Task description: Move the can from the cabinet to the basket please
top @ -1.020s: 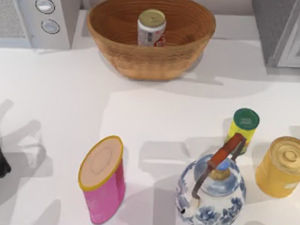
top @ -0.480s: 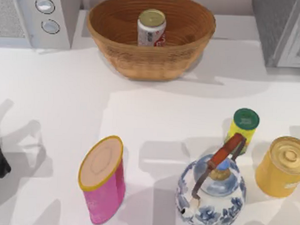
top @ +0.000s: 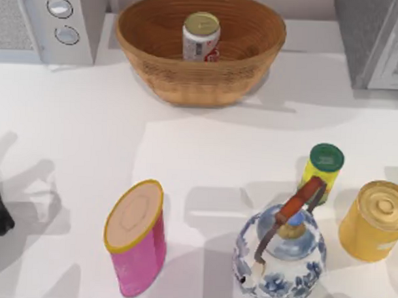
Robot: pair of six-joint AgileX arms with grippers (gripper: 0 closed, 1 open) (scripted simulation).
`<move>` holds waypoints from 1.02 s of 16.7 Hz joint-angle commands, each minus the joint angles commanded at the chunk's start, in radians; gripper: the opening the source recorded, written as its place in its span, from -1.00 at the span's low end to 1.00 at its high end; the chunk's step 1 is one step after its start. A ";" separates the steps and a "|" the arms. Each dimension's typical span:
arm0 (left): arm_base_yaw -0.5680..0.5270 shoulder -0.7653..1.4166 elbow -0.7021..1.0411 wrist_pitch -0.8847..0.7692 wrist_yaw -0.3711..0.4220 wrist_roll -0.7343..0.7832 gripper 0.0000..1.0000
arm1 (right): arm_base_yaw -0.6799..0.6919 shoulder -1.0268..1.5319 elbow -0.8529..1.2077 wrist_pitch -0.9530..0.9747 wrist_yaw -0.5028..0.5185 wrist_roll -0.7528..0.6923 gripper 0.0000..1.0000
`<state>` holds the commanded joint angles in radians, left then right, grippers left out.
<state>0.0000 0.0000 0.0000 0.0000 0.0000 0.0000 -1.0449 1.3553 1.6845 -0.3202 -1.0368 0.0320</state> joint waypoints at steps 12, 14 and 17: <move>0.000 0.000 0.000 0.000 0.000 0.000 1.00 | 0.088 -0.009 0.078 -0.060 0.091 -0.004 1.00; 0.000 0.000 0.000 0.000 0.000 0.000 1.00 | 0.183 -0.007 0.088 -0.064 0.187 -0.007 1.00; 0.000 0.000 0.000 0.000 0.000 0.000 1.00 | 0.368 -0.004 0.100 -0.074 0.374 -0.010 1.00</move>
<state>0.0000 0.0000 0.0000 0.0000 0.0000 0.0000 -0.6768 1.3509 1.7842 -0.3940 -0.6630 0.0223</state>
